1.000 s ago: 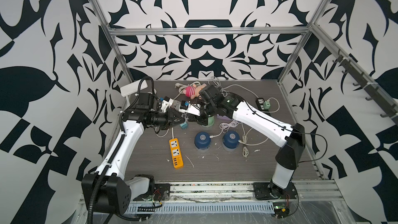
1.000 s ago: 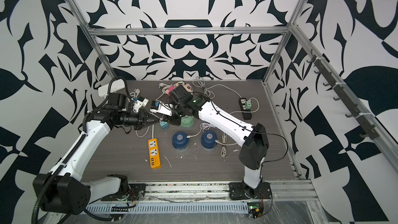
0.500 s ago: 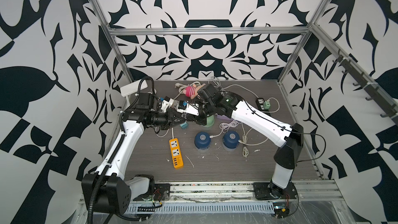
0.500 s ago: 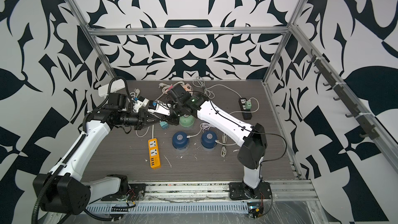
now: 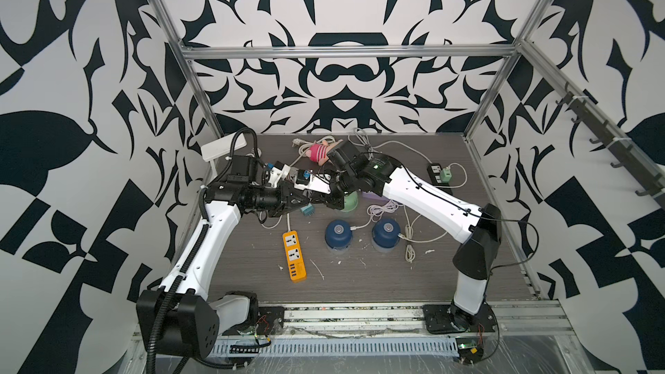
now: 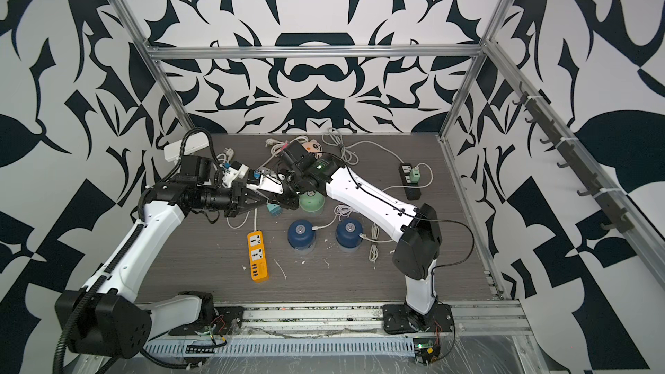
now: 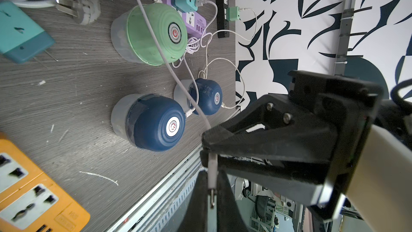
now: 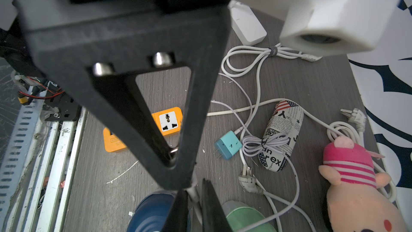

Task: Charge the cordless meat grinders
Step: Pick up the charging cable from the center of the board.

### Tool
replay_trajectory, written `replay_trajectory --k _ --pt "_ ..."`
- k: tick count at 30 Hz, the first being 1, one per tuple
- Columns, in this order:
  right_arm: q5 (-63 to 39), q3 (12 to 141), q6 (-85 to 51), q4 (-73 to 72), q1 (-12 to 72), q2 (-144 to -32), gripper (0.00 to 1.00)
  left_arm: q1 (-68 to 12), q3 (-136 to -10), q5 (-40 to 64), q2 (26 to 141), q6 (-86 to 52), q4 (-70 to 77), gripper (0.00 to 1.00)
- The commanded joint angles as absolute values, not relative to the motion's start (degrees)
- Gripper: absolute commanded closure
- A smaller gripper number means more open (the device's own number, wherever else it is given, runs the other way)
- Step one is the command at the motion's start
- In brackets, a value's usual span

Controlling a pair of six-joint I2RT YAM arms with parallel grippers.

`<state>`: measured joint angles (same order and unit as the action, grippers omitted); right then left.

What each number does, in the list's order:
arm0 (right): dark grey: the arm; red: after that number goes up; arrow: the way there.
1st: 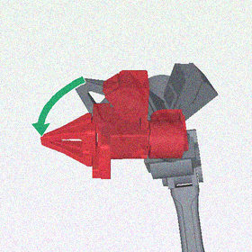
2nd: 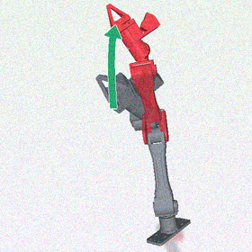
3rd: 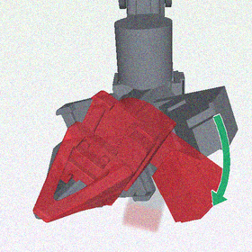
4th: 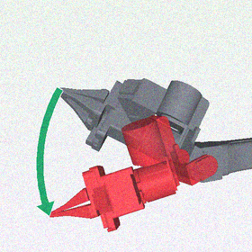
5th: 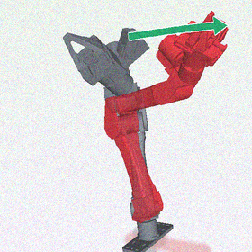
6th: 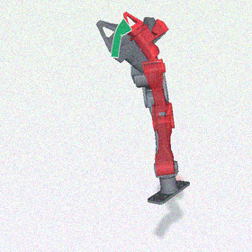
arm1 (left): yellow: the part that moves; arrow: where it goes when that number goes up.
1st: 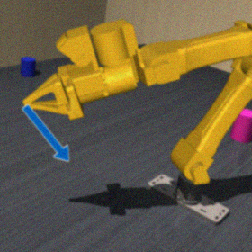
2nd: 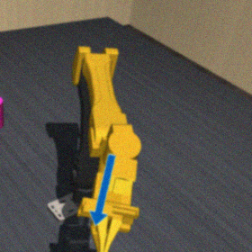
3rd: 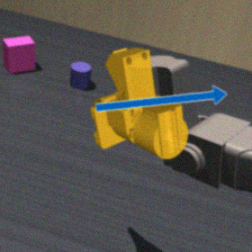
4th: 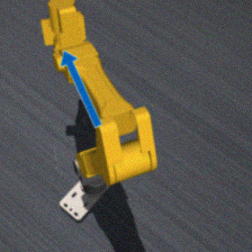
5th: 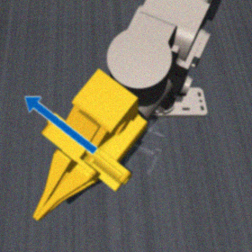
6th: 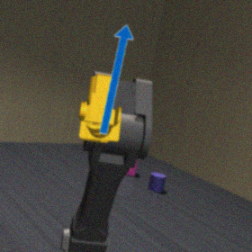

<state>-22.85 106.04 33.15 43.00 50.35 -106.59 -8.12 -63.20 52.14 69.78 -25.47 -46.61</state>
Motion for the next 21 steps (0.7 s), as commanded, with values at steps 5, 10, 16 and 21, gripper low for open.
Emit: replay_trajectory --k 5,10,16,21 --pt "-23.89 108.45 32.96 42.63 50.64 -105.87 0.9 -8.44 -62.49 54.0 68.73 -24.87 -48.26 1.0" --pt "-24.03 108.39 32.53 42.2 50.66 -105.82 0.99 -8.51 -62.53 54.21 68.8 -25.05 -48.31 1.0" --pt "-23.34 107.5 31.72 40.9 50.63 -105.73 1.0 -8.45 -63.0 54.32 68.95 -25.54 -47.99 0.88" --pt "-21.77 106.08 31.07 39.3 50.63 -105.57 1.0 -8.44 -64.23 49.67 67.65 -27.45 -47.57 0.26"
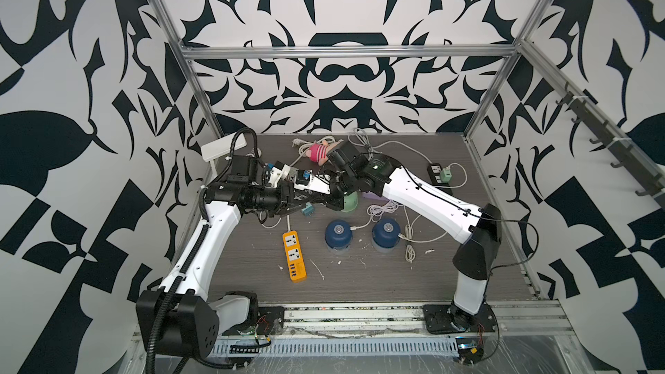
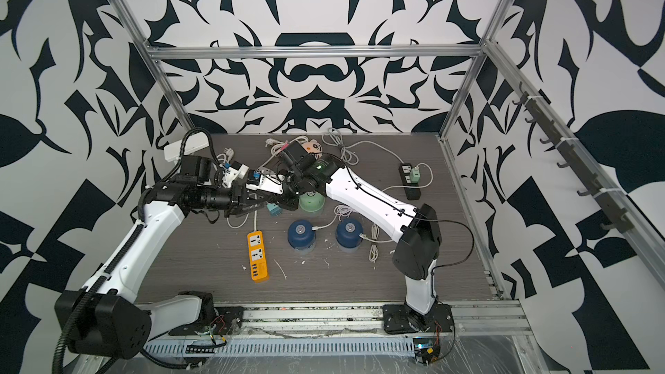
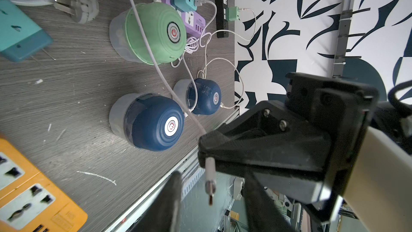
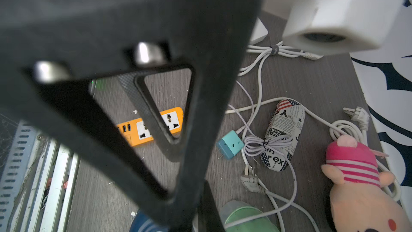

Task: Charge the cordless meat grinders
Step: Pick up the charging cable from the center of the board.

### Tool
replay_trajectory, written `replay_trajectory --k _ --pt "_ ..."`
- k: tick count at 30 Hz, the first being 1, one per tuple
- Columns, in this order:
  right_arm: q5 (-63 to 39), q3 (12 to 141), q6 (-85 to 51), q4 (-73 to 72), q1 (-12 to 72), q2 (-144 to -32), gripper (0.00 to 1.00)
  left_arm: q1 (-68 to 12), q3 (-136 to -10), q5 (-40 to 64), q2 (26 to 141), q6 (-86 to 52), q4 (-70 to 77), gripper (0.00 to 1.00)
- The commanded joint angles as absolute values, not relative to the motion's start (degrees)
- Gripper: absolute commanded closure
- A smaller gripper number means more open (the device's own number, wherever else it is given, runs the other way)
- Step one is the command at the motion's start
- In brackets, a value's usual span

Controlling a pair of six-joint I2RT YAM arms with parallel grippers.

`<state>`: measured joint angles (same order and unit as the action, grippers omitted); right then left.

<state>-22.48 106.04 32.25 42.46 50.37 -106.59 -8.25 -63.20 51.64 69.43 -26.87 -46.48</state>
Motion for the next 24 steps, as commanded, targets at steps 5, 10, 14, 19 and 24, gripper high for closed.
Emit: replay_trajectory --k 5,10,14,19,24 --pt "-19.61 104.97 30.56 38.35 50.64 -105.34 1.0 -6.85 -65.63 45.89 66.31 -29.0 -47.28 0.18" --pt "-13.45 100.92 27.48 31.34 49.49 -103.7 1.0 -5.13 -65.77 40.49 64.79 -29.55 -45.14 0.19" --pt "-9.26 98.91 19.53 21.79 45.69 -103.02 1.0 -5.14 -61.99 36.73 62.29 -31.45 -35.3 0.23" --pt "6.43 104.61 15.54 16.5 43.42 -108.39 1.0 -9.58 -56.24 28.68 60.77 -31.04 -21.24 0.21" --pt "38.23 121.91 16.83 25.63 41.71 -120.62 1.0 -16.7 -58.23 21.08 66.63 -27.81 -18.17 0.17"
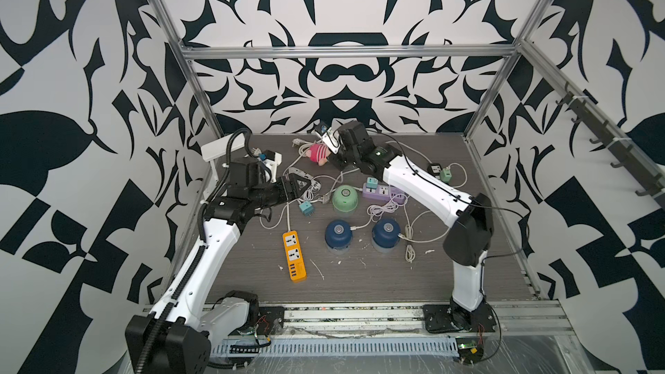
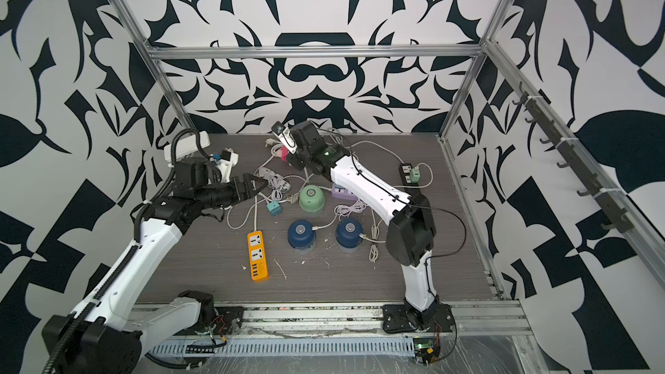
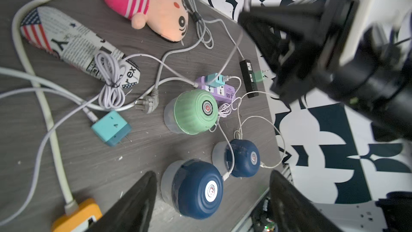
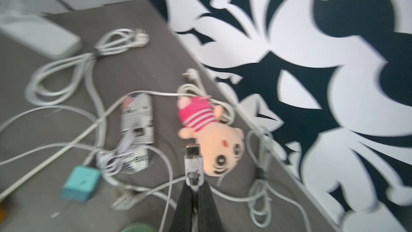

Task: Charge the cordless meat grinders
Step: Pick up the charging cable from the center of the board, then move the cordless meat grinder to the center of the board.

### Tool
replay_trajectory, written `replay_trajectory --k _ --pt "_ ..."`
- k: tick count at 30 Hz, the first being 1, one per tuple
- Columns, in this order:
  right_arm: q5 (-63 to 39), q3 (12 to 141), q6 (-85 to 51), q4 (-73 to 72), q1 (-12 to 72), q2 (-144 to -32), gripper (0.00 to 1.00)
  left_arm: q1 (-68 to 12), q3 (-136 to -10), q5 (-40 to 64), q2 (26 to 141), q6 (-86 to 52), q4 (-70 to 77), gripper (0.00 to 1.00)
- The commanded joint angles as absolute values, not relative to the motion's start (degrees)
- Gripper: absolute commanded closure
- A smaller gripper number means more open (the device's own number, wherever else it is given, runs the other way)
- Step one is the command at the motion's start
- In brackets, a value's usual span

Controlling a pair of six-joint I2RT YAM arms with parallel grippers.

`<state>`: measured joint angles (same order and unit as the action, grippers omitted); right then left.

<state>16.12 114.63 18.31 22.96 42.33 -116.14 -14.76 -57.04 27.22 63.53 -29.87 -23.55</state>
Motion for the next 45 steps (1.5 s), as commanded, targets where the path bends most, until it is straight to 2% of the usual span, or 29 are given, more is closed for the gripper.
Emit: replay_trajectory --k 1,4,11,18,35,36,45 --pt "39.38 124.08 16.19 28.38 41.05 -121.76 1.0 -16.97 -58.88 21.35 68.2 -28.11 -17.96 0.17" --pt "37.74 121.68 14.14 31.65 39.77 -120.68 1.0 -18.53 -60.74 21.03 72.56 -27.69 -17.57 0.16" --pt "29.03 95.45 12.98 22.71 39.81 -108.3 1.0 -21.49 -61.71 19.29 81.0 -27.8 -14.85 0.16" --pt "22.39 85.51 8.64 22.41 39.73 -103.65 1.0 -23.15 -61.1 19.43 84.27 -29.93 -10.9 0.16" --pt "13.06 84.14 4.83 20.31 39.74 -106.99 1.0 -23.27 -52.64 12.03 77.33 -34.07 -10.02 0.16" --pt "12.46 84.43 4.76 20.37 39.78 -107.25 1.0 -23.21 -51.98 11.65 77.03 -34.48 -9.93 0.12" --pt "7.91 89.64 3.03 22.59 40.58 -111.38 1.0 -23.02 -46.2 10.02 73.48 -37.32 -8.97 0.12"
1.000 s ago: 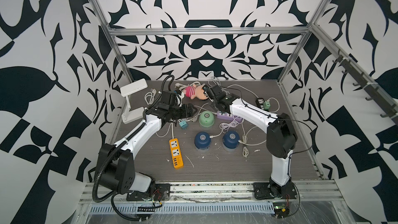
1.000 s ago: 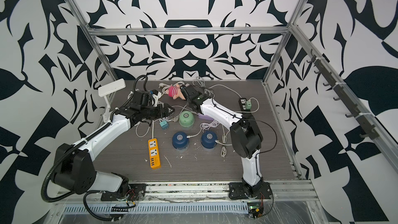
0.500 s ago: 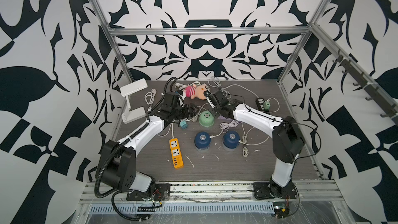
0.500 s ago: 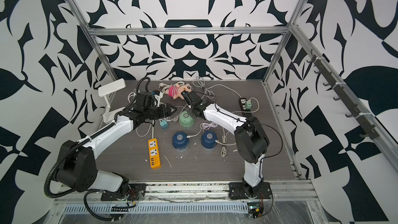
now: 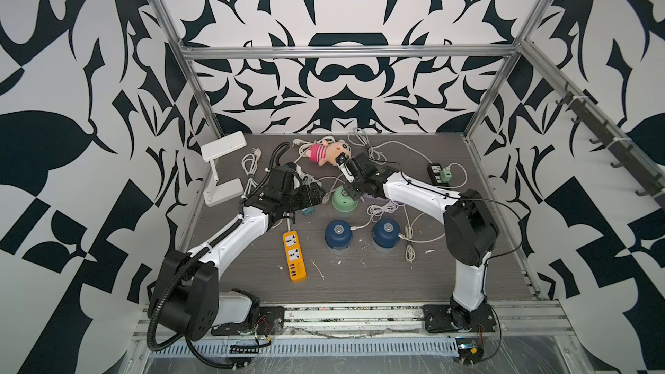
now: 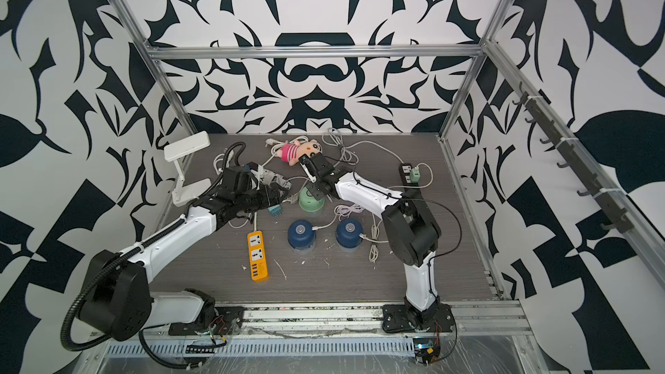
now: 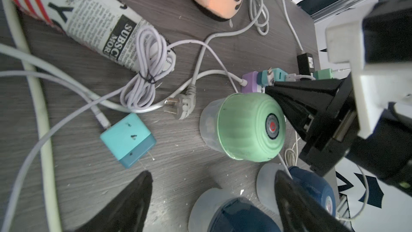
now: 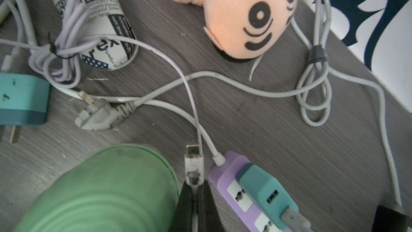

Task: Charge the cordless meat grinders
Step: Move the cordless meat grinder to the center of the board.

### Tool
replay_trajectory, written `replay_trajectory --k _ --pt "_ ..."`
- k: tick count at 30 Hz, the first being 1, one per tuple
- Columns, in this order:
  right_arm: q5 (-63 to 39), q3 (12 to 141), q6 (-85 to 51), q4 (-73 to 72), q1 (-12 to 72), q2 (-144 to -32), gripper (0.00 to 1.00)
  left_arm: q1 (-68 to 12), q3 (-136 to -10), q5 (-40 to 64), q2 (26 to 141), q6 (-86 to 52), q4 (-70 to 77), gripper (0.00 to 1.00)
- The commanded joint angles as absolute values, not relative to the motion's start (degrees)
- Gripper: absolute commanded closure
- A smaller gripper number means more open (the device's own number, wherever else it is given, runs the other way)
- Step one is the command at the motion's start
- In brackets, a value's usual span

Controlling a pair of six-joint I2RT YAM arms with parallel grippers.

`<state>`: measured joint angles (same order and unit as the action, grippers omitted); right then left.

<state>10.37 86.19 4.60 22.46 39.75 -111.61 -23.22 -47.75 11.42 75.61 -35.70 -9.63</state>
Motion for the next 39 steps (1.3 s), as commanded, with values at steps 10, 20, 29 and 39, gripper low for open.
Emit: replay_trajectory --k 10,20,29,39 --pt "6.87 96.62 1.68 23.88 43.95 -116.88 1.0 -23.05 -38.98 13.91 68.35 -41.48 -13.88 0.26" --pt "6.02 104.29 0.72 25.95 47.08 -121.73 1.0 -28.06 -32.59 16.13 63.73 -44.96 -18.83 0.34" --pt "8.54 107.69 -0.97 27.42 46.67 -121.46 1.0 -36.46 -32.41 14.44 69.05 -48.0 -14.3 0.35" --pt "9.51 99.87 0.45 26.81 43.3 -114.43 1.0 -42.35 -36.86 12.92 77.37 -49.29 -8.55 0.31"
